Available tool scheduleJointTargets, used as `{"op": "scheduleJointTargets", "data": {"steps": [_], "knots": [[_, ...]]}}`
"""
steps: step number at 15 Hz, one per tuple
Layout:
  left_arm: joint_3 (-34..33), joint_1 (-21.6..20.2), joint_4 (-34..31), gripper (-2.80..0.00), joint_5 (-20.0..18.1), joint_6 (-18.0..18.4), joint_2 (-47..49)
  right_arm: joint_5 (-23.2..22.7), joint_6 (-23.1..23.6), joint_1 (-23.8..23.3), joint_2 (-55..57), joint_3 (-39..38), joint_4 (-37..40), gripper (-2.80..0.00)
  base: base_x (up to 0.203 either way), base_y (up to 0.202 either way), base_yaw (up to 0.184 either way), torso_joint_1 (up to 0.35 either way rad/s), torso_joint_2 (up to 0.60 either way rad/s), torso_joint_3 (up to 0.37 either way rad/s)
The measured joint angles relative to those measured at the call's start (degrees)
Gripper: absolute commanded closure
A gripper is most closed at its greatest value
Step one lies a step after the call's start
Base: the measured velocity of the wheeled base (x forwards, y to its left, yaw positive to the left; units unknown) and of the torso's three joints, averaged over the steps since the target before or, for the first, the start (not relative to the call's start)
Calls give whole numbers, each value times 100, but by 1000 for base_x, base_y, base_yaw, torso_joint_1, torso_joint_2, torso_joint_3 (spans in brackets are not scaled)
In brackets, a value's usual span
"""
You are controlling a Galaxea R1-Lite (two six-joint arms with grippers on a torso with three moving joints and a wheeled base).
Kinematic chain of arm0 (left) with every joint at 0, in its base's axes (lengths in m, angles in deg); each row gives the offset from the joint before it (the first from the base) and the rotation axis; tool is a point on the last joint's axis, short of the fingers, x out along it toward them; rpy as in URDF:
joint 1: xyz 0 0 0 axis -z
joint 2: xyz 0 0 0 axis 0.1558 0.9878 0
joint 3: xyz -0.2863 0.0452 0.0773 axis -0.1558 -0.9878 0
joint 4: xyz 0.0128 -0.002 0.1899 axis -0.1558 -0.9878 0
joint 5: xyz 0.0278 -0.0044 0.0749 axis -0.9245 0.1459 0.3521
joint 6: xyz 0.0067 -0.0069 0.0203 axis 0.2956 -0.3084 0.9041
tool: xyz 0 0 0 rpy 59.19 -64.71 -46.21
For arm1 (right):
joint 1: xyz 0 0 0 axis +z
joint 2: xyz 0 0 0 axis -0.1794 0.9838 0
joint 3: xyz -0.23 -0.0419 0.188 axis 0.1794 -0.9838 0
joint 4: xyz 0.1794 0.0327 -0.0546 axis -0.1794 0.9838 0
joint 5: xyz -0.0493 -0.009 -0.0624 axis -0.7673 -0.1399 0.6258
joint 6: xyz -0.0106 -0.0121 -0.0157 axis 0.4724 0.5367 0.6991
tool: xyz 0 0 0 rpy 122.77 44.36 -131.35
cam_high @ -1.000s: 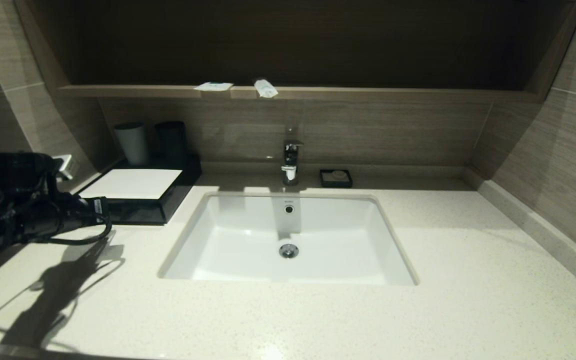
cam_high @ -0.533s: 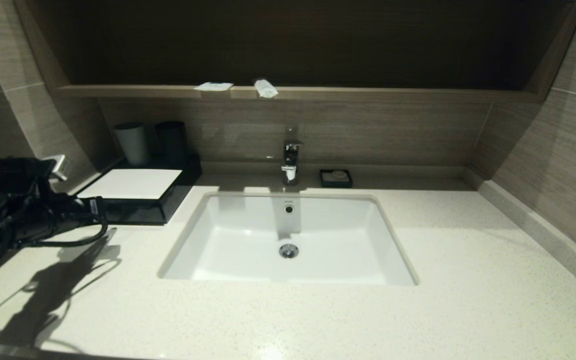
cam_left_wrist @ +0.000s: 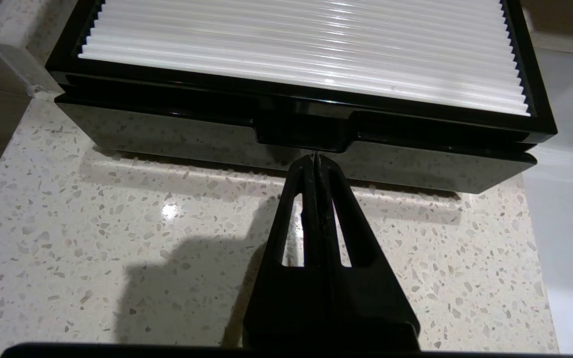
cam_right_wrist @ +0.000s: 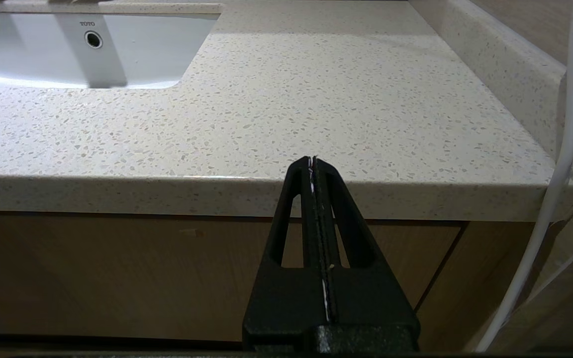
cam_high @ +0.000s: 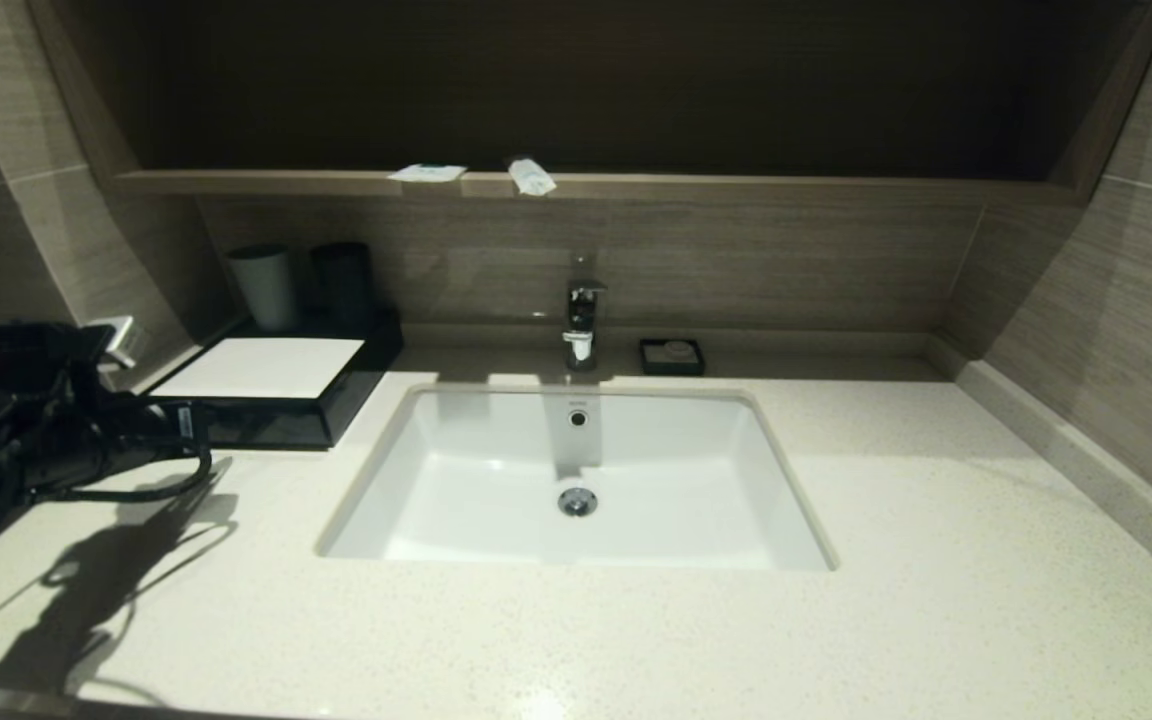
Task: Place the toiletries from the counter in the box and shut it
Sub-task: Open the drawer
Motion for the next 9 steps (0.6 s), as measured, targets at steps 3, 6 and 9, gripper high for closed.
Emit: {"op": "scheduleJointTargets", "data": {"steps": [3,6,9], "knots": [[-221,0,452,0,-22,135,33,0,-2,0,0,0,0,0,0,0,0,0,0,0],[-382,0,774,0,-32,201,100,2,-2,0,0,0,0,0,0,0,0,0,0,0],[-414,0,781,0,-32,204,114,2,-5,0,0,0,2,0,0,0,0,0,0,0]]}}
